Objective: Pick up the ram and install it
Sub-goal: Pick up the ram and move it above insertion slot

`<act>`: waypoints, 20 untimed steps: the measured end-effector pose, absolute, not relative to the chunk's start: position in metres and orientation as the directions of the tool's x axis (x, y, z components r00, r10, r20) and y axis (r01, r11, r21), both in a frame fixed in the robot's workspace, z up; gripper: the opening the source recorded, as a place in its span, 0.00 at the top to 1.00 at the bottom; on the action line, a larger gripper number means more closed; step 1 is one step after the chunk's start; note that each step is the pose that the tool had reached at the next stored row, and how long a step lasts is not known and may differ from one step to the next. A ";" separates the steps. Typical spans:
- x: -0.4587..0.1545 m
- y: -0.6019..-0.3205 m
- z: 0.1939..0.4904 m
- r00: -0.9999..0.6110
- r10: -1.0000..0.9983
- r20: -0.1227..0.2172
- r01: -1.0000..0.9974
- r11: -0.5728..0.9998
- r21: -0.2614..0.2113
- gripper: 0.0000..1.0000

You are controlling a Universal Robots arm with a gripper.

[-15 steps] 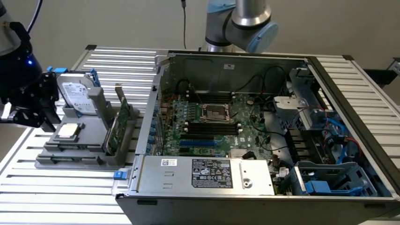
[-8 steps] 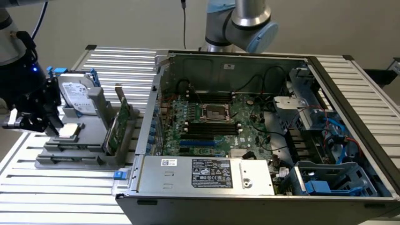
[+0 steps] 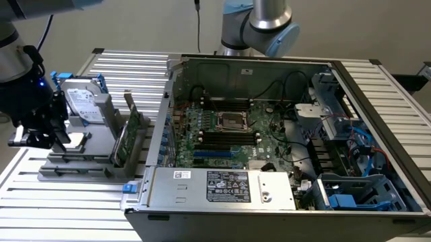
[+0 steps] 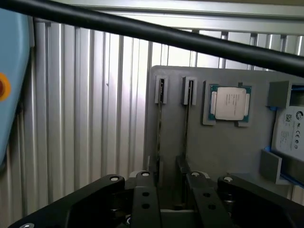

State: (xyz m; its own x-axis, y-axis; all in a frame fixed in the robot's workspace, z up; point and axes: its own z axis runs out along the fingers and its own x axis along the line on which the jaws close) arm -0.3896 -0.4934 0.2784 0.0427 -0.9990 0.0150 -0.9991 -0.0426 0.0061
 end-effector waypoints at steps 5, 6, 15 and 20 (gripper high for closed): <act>-0.390 -0.497 0.269 0.046 -0.999 0.015 -0.999 -0.046 0.006 0.70; -0.390 -0.498 0.268 0.047 -0.999 0.015 -0.999 -0.047 0.006 0.70; -0.389 -0.504 0.251 0.053 -0.998 0.015 -0.999 -0.053 0.006 0.70; -0.389 -0.505 0.242 0.054 -0.998 0.015 -0.999 -0.054 0.006 0.70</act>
State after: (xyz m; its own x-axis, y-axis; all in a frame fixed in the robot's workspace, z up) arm -0.3891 -0.5048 0.2421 0.0544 -0.9984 0.0149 -0.9985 -0.0543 0.0060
